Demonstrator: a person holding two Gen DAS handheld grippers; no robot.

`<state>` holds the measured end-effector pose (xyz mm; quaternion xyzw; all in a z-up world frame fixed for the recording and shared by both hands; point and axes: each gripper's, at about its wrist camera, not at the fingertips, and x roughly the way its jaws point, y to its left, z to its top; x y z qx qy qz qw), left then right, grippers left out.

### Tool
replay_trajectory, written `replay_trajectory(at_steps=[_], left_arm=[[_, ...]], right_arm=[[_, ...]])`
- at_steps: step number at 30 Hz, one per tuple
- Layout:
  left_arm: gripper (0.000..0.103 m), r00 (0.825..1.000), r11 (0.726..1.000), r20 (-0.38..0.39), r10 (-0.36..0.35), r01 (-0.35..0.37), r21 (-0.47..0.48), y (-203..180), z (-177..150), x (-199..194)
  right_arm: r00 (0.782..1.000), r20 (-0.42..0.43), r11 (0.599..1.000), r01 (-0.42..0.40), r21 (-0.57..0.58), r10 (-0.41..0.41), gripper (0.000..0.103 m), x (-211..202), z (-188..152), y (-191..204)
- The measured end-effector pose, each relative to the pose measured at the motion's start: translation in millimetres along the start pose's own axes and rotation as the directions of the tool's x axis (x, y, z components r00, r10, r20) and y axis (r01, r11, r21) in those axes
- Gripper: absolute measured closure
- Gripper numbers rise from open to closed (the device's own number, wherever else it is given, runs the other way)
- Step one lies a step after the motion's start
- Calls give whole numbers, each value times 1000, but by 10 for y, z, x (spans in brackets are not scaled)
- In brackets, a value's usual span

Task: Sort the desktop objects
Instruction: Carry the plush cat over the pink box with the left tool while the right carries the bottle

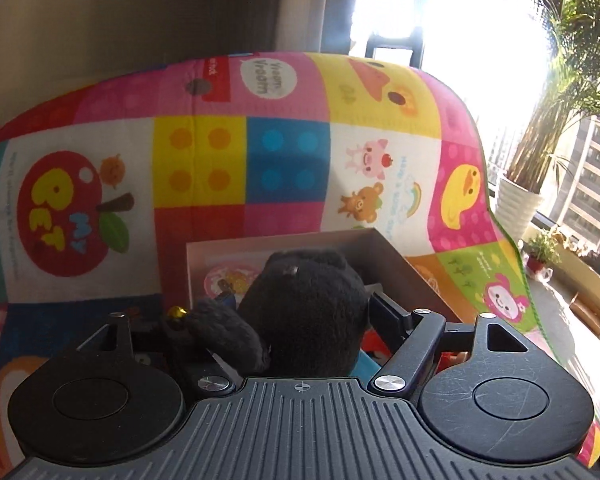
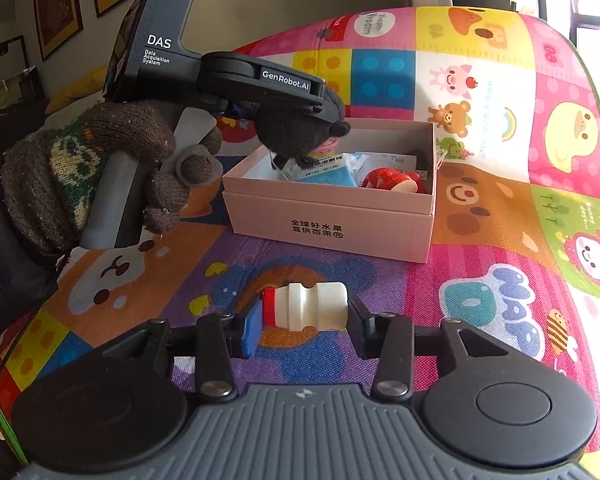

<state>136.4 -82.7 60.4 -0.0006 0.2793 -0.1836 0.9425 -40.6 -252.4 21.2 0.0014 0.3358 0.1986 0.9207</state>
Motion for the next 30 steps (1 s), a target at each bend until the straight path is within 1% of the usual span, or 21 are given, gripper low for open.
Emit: replay_trajectory(at_steps=[1, 2, 5, 8, 10, 12, 14, 18, 21, 24, 25, 26, 28, 30], left_arm=[[16, 1000, 1000, 2, -5, 5, 11, 8, -51, -41], [7, 1000, 1000, 9, -2, 1, 17, 10, -96, -94], [7, 999, 998, 47, -17, 14, 65, -13, -270, -375], [5, 997, 997, 79, -9, 3, 83, -29, -438, -629], [3, 997, 997, 72, -13, 8, 72, -29, -532, -731], [3, 999, 998, 45, -14, 12, 56, -26, -624, -794], [3, 999, 999, 27, -18, 17, 40, -23, -698, -838], [2, 999, 999, -6, -39, 39, -18, 19, -821, -930], [2, 997, 997, -18, -70, 69, -44, 42, -889, -1018], [1, 997, 995, 0, -80, 80, -53, 89, -926, -1140], [1, 997, 995, 6, -78, 78, -57, 114, -936, -1170], [1, 997, 995, 12, -74, 75, -66, 151, -943, -1205], [0, 998, 994, 12, -68, 69, -89, 228, -965, -1241], [0, 998, 991, 9, -68, 69, -117, 301, -999, -1239]], right_arm=[[1000, -2, 1000, 4, -1, -4, 60, 5, 6, -5], [1000, -2, 1000, 8, -4, -8, 60, 4, 12, -9], [1000, -4, 999, 31, -25, -31, 60, -2, 50, -31], [998, -17, 997, 55, -52, -56, 60, 7, 130, -49], [998, -31, 996, 60, -64, -62, 60, 25, 207, -54], [998, -58, 998, 34, -55, -37, 60, 36, 327, -68], [998, -58, 999, 20, -48, -23, 60, 32, 506, -77], [996, 2, 994, 84, -67, -84, 60, 92, 949, -90], [992, -33, 992, 121, -25, -121, 60, 381, 1293, -204], [980, -68, 982, 186, -13, -187, 60, 748, 1487, -309], [977, -81, 980, 198, -13, -198, 58, 857, 1520, -338], [977, -88, 980, 197, -5, -196, 46, 962, 1535, -364], [980, -86, 983, 181, 13, -180, 34, 1058, 1540, -336], [990, -86, 993, 112, 29, -109, 33, 1094, 1550, -246]])
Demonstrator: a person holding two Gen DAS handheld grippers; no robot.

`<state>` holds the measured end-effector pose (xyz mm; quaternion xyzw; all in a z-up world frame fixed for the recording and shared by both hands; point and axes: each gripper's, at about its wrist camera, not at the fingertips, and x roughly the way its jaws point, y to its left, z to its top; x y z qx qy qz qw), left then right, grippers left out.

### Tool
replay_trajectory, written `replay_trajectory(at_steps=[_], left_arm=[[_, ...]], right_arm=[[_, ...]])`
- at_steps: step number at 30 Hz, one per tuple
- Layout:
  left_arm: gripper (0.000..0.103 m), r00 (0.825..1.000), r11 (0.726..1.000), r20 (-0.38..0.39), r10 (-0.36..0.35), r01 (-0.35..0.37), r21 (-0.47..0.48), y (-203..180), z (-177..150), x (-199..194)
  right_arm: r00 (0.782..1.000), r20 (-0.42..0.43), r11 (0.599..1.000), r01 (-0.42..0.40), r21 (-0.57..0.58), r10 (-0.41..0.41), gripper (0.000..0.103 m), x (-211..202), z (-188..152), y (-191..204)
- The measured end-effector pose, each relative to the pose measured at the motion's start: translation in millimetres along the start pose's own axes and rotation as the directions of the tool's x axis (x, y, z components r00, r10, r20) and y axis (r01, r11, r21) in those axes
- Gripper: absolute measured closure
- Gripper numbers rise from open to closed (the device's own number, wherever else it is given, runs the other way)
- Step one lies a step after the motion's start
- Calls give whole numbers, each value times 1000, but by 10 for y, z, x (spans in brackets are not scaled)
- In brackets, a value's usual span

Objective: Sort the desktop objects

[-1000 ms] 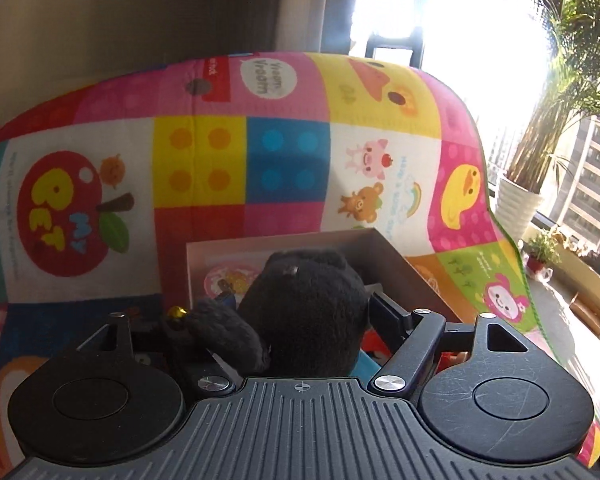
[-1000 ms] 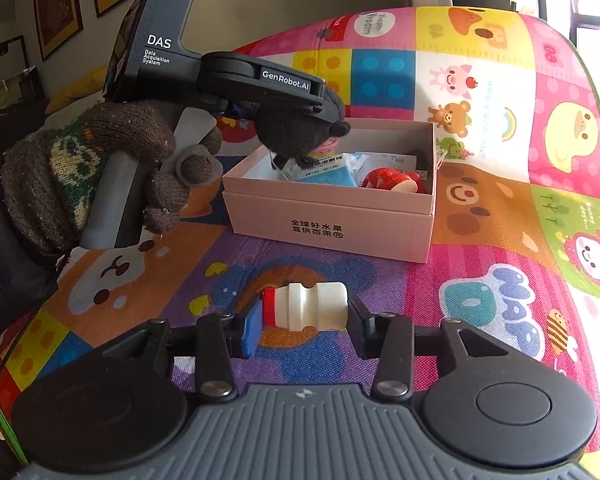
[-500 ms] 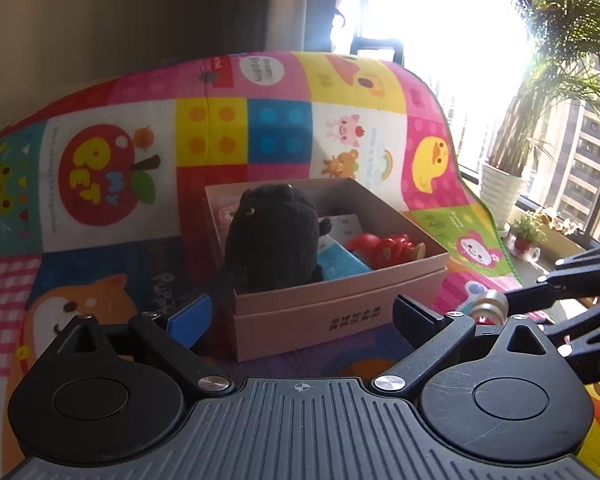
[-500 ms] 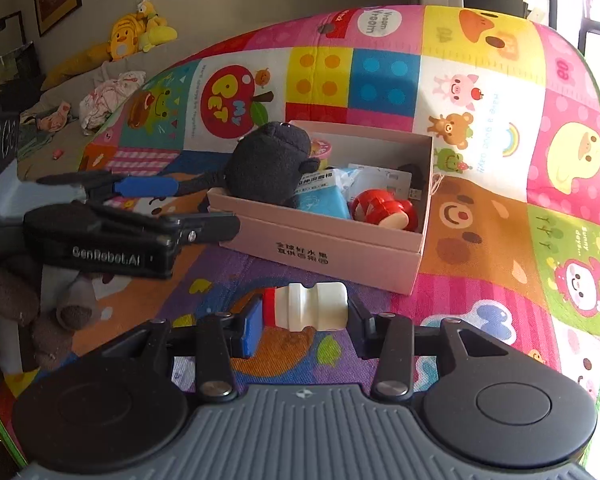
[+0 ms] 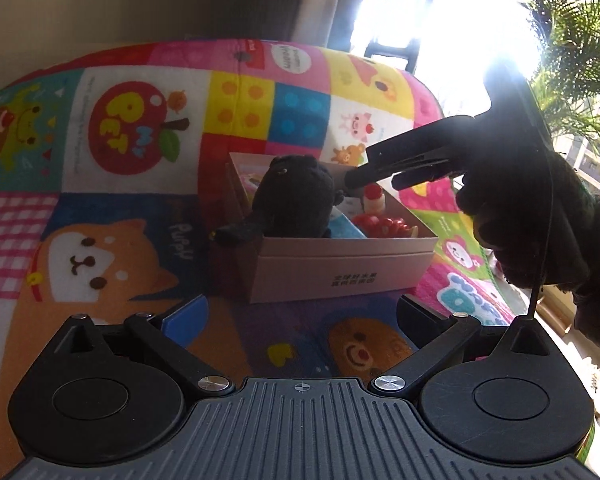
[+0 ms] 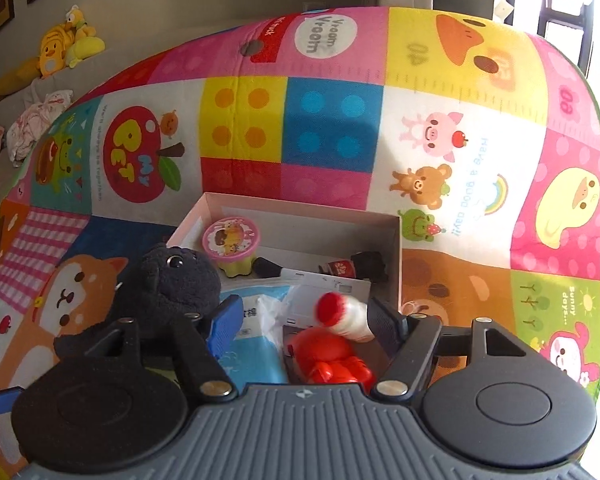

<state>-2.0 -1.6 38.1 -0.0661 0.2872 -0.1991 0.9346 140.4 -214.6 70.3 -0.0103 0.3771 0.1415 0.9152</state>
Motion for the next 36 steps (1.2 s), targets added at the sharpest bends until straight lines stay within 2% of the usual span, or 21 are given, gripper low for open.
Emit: replay_trajectory(at_steps=[3, 6, 11, 16, 19, 21, 23, 25, 27, 28, 30, 32, 33, 36], left_arm=[[0, 1000, 999, -11, -10, 9, -41, 73, -36, 66], [0, 999, 997, -21, -27, 25, -70, 90, -70, 128], [0, 999, 995, -11, -40, 39, -91, 125, -89, 138], [0, 999, 991, -22, -50, 47, -126, 139, -115, 232], [0, 999, 991, -26, -44, 40, -130, 135, -130, 253], [0, 999, 991, -21, -36, 33, -132, 151, -132, 236], [0, 999, 989, -10, -34, 32, -144, 185, -124, 215], [0, 999, 987, -3, -34, 33, -155, 211, -118, 205], [0, 999, 986, -3, -33, 32, -161, 230, -121, 219], [0, 999, 986, -4, -34, 33, -162, 233, -124, 226], [0, 999, 986, -8, -42, 40, -162, 232, -131, 234], [0, 999, 987, -10, -45, 43, -156, 217, -133, 241], [0, 999, 987, -11, -46, 44, -152, 209, -136, 240], [0, 999, 989, -14, -45, 42, -145, 196, -148, 238]], right_arm=[[999, 1, 999, -44, 30, 44, 24, 98, 33, 166], [999, 35, 997, -35, 71, 32, 23, 178, 81, 228], [989, 86, 987, -132, 89, 124, 22, 117, 132, 239], [985, 4, 984, -171, 49, 171, 19, 377, 93, 393], [978, -80, 981, -189, 49, 193, 31, 590, 59, 444], [977, -89, 981, -193, 36, 196, 32, 568, 74, 430], [983, -87, 986, -163, -16, 161, 35, 495, 91, 434], [1000, -30, 995, -1, -103, -2, 36, 412, 94, 446], [988, 43, 978, 153, -139, -148, 36, 340, 123, 362], [979, 58, 970, 203, -134, -197, 36, 319, 151, 301], [967, 77, 961, 251, -116, -244, 36, 310, 198, 192], [963, 85, 959, 262, -108, -254, 36, 332, 228, 139], [969, 78, 965, 242, -103, -235, 36, 354, 240, 126], [995, 23, 994, 99, -52, -98, 30, 430, 284, 112]])
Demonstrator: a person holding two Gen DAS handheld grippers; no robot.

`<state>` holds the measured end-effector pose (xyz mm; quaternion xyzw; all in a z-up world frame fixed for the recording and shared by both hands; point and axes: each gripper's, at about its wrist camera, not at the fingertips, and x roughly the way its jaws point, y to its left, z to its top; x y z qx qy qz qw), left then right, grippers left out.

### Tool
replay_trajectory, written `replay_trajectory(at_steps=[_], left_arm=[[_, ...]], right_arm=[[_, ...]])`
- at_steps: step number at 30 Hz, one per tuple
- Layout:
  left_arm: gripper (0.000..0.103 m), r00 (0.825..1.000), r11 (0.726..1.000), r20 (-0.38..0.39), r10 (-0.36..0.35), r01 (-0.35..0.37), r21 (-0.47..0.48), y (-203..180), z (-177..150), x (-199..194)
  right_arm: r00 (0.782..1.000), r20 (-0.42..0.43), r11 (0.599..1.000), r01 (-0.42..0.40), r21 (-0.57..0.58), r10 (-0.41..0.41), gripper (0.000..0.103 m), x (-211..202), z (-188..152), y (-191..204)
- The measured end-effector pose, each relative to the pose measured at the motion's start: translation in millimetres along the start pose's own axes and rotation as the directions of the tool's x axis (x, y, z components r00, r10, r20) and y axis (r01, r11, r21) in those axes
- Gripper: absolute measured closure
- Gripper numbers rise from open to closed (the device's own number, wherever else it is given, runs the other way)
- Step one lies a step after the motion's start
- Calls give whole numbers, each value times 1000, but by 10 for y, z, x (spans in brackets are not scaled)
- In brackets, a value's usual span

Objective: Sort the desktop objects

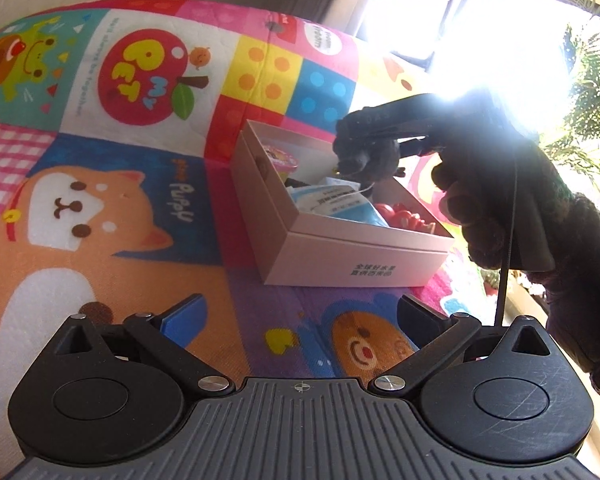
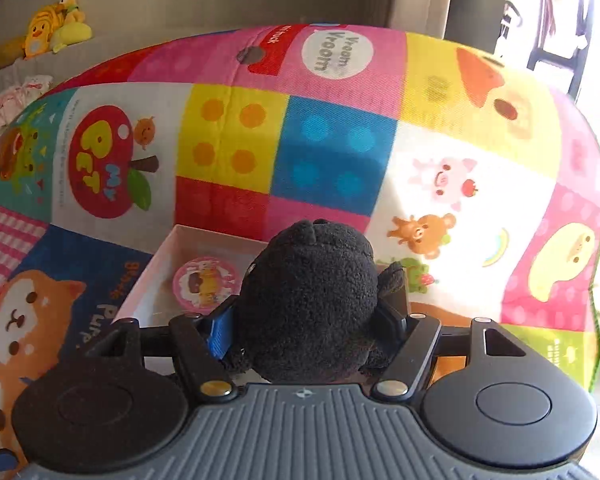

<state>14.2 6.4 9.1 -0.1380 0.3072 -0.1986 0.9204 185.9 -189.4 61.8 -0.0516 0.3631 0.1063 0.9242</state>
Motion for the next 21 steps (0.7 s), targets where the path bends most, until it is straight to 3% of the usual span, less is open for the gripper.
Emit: replay_trajectory(at_steps=[2, 7, 11, 16, 18, 21], left_arm=[[0, 1000, 1000, 1, 3, -3, -3, 10, 2, -4], [0, 1000, 1000, -2, 7, -7, -20, 51, -5, 16], [0, 1000, 1000, -8, 0, 0, -16, 39, -29, 41], [0, 1000, 1000, -11, -4, 4, -2, -12, -43, 41], [0, 1000, 1000, -9, -4, 4, 0, -23, -48, 32], [0, 1000, 1000, -6, -4, 4, -6, -14, -46, 20]], right_arm=[[999, 23, 999, -28, 27, 27, 28, -46, 8, 43], [996, 85, 998, -13, -62, 18, 27, -336, -51, 133], [999, 6, 988, -38, -148, 39, 28, -382, -207, 204], [996, -88, 978, -20, -205, 2, 31, -38, -364, 455], [987, -158, 987, -22, -159, -4, 41, 158, -394, 469], [982, -190, 996, -21, -82, 5, 47, 215, -366, 401]])
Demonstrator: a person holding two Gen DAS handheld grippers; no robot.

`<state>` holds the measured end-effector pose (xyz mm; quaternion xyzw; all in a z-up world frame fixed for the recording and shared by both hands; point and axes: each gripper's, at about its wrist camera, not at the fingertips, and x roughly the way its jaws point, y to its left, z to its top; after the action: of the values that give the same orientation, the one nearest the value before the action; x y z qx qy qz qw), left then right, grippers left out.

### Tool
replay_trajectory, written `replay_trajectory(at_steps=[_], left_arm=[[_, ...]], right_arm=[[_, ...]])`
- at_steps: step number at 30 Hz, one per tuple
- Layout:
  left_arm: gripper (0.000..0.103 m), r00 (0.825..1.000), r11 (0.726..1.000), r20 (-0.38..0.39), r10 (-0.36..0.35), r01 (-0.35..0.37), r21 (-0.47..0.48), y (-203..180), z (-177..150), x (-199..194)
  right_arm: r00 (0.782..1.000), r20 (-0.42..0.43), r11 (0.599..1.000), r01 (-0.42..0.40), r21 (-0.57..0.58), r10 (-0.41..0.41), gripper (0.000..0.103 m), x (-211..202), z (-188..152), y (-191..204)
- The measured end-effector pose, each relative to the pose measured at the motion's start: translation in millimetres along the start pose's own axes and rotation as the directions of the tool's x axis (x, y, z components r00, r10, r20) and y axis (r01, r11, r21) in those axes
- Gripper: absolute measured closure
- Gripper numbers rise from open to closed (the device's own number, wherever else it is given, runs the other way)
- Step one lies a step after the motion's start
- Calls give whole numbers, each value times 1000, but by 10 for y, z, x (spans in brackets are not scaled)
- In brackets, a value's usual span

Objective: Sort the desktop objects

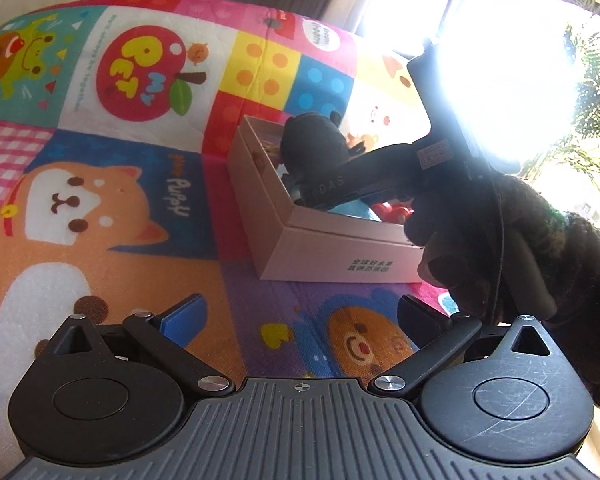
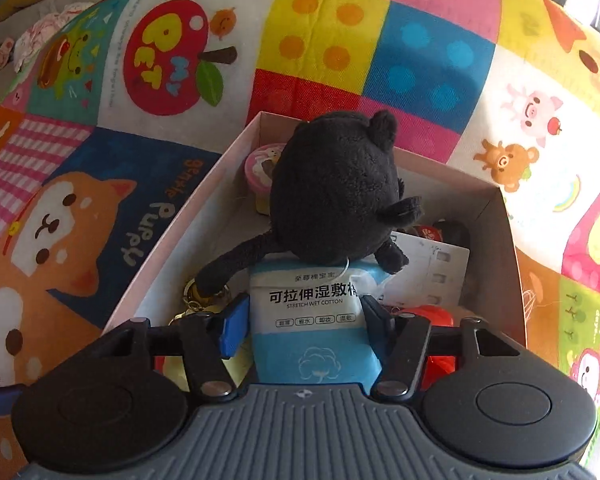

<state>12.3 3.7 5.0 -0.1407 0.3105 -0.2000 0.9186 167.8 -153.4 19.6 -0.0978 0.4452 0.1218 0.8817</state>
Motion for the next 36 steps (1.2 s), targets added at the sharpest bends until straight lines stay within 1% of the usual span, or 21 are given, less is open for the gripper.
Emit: replay_trajectory(at_steps=[2, 4, 6, 7, 8, 10, 11, 13, 14, 16, 19, 21, 23, 25, 26, 27, 28, 30, 33, 34, 36], left_arm=[[0, 1000, 1000, 1, -2, 2, -13, 20, 5, 2], [0, 1000, 1000, 1, -2, 2, -21, 37, 11, 3], [0, 1000, 1000, 4, -8, 8, -24, 47, 15, -5], [0, 1000, 1000, 6, -11, 11, -25, 45, 16, -6], [0, 1000, 1000, 5, -14, 14, -25, 41, 15, -3], [0, 1000, 1000, 0, -11, 11, -19, 29, 8, 15], [0, 1000, 1000, -6, -11, 11, -17, 23, 2, 25], [0, 1000, 1000, -10, -6, 6, -14, 14, -2, 34], [0, 1000, 1000, -8, -4, 3, -14, 10, -2, 31], [0, 1000, 1000, -3, 4, -5, -19, 17, 0, 21], [0, 1000, 999, 2, 23, -23, -35, 60, 11, 10], [0, 1000, 998, 3, 28, -28, -54, 108, 23, 4], [0, 1000, 997, 9, 23, -22, -71, 146, 32, -6], [0, 1000, 997, 13, 11, -10, -80, 166, 42, -16], [0, 1000, 997, 12, 3, -2, -83, 169, 45, -15], [0, 1000, 997, 9, -3, 4, -83, 168, 46, -9], [0, 1000, 997, 6, -7, 8, -81, 162, 46, -4], [0, 1000, 997, -1, -7, 7, -71, 144, 43, 3], [0, 1000, 998, 3, 6, -6, -60, 133, 43, -16], [0, 1000, 998, 7, 10, -10, -61, 139, 40, -21], [0, 1000, 997, 5, 14, -14, -70, 156, 38, -10]], right_arm=[[999, -20, 998, -26, 60, 27, 51, -37, 22, -118], [997, -29, 993, -68, 99, 72, 52, -108, 29, -233], [995, 5, 989, -104, 107, 104, 51, -266, 17, -304], [994, 46, 991, -100, 92, 96, 51, -362, 12, -310], [992, 109, 995, -78, 69, 70, 51, -477, 25, -304], [979, 203, 998, -42, 51, 31, 49, -604, 107, -300], [973, 232, 998, -31, 53, 18, 46, -613, 164, -295], [966, 259, 998, -7, 55, -7, 40, -538, 268, -247], [965, 261, 998, 13, 60, -28, 39, -430, 356, -213], [972, 229, 997, 31, 72, -47, 40, -201, 467, -164], [978, 206, 994, 21, 106, -43, 42, 29, 549, -187], [986, 167, 981, -27, 193, -6, 42, 72, 573, -297], [991, 117, 954, -99, 284, 68, 42, 55, 568, -436], [984, 76, 905, -176, 387, 159, 43, 12, 558, -573], [968, 59, 857, -243, 455, 243, 43, 4, 536, -648], [947, 51, 811, -297, 504, 316, 44, 21, 521, -695], [931, 43, 770, -324, 549, 362, 44, 46, 494, -713], [940, 35, 774, -301, 557, 340, 44, 102, 489, -689], [942, 55, 766, -302, 567, 330, 41, 185, 470, -717], [948, 61, 778, -293, 555, 314, 41, 174, 478, -722], [969, 72, 824, -239, 513, 235, 36, 114, 485, -723]])
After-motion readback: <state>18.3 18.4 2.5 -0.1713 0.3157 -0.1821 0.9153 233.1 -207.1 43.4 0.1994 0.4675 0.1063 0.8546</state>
